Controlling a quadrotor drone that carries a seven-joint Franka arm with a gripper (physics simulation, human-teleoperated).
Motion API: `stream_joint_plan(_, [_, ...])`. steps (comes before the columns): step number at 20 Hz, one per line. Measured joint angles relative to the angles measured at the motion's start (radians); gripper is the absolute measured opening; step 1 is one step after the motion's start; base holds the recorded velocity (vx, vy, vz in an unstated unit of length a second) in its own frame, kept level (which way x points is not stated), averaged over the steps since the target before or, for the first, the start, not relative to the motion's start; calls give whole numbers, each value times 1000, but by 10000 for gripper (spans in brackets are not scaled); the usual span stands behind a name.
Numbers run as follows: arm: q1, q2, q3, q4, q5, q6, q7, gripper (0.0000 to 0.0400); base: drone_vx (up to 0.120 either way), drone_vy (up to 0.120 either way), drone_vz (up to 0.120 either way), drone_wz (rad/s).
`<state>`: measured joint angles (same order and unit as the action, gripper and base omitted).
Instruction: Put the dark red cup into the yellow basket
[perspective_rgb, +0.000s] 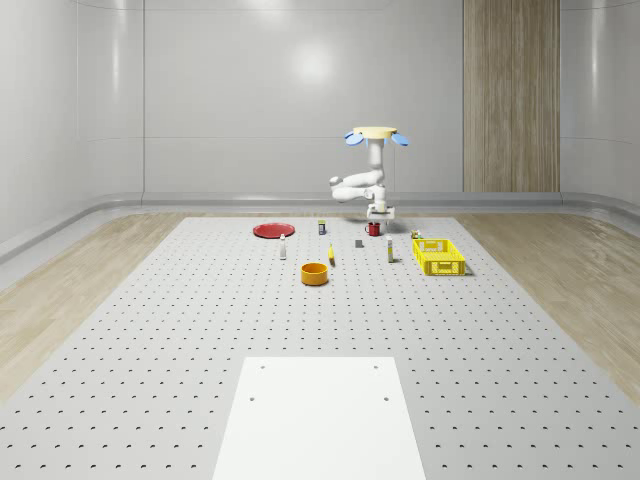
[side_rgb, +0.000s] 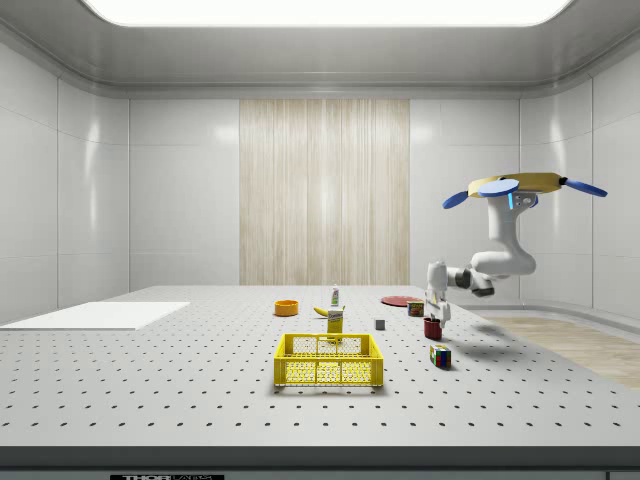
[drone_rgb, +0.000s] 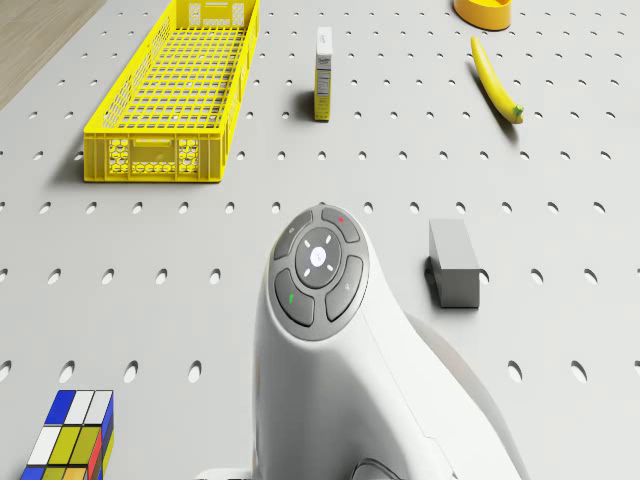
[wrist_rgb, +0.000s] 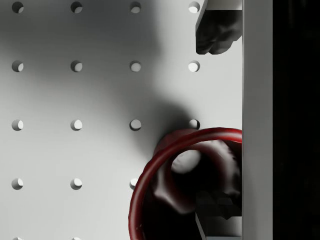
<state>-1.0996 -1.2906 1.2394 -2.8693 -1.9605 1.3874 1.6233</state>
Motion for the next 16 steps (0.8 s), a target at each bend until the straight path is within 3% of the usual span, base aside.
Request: stream_joint_plan(16, [-35, -40, -10, 50, -6, 61, -9, 400, 0, 0, 0, 0])
